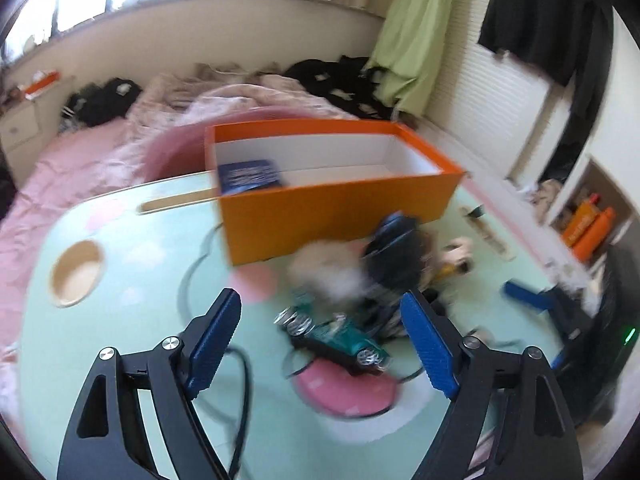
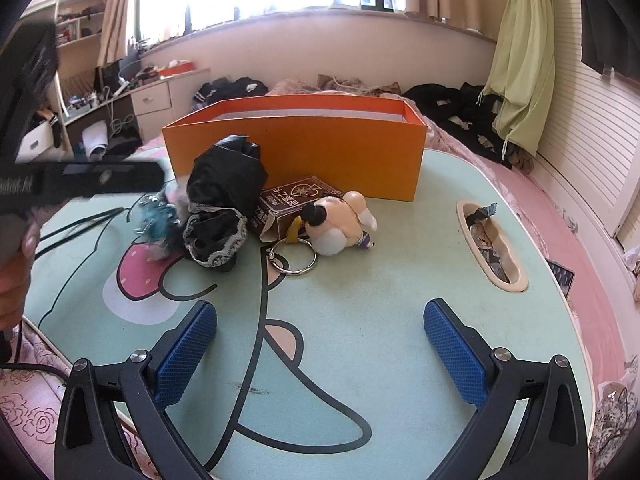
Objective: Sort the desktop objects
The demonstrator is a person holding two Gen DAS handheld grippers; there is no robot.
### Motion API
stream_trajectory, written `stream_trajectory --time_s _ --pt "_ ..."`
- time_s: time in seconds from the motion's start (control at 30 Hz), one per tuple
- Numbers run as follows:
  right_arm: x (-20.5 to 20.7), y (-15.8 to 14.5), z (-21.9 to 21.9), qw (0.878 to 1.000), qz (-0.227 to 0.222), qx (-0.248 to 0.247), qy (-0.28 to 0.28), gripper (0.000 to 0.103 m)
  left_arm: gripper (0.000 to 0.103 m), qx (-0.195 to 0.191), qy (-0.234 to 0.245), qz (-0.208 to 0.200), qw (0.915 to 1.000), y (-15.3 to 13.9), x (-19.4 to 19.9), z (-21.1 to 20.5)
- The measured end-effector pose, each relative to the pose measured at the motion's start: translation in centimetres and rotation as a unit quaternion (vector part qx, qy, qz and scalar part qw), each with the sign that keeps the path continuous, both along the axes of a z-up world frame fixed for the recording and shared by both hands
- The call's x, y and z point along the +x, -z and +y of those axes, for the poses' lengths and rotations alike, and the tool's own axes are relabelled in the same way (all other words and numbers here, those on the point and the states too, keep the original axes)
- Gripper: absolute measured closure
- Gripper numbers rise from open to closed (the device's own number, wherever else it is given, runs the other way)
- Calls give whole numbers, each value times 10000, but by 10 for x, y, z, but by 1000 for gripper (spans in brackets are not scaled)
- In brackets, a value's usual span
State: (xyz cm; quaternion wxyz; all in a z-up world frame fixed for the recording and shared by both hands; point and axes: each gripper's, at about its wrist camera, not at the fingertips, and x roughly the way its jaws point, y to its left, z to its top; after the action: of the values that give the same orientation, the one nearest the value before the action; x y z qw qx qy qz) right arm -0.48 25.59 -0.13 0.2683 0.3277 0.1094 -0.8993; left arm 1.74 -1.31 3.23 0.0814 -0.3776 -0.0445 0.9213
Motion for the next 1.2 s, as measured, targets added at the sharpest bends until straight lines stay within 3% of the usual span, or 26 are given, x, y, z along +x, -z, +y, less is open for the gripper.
stream_trajectory --time_s 0.13,0.23,0.3,0.4,1.0,1.2 --pt "0 0 0 10000 -1 0 -1 0 21 -109 239 -100 9996 16 29 -9" --pt "0 0 0 10000 0 0 -2 0 21 -416 274 -294 9983 31 42 -5" --pt "0 0 -1 10000 4 7 -3 0 15 -716 258 -60 9971 35 50 1" --pt "0 0 -1 10000 -4 -5 -3 0 0 -690 231 -146 9972 37 50 4" --pt "0 1 1 10000 0 -1 -8 0 0 -619 76 -336 9975 36 41 8" --pt "0 1 1 10000 -1 -1 -9 0 0 -889 26 -338 9955 33 38 15"
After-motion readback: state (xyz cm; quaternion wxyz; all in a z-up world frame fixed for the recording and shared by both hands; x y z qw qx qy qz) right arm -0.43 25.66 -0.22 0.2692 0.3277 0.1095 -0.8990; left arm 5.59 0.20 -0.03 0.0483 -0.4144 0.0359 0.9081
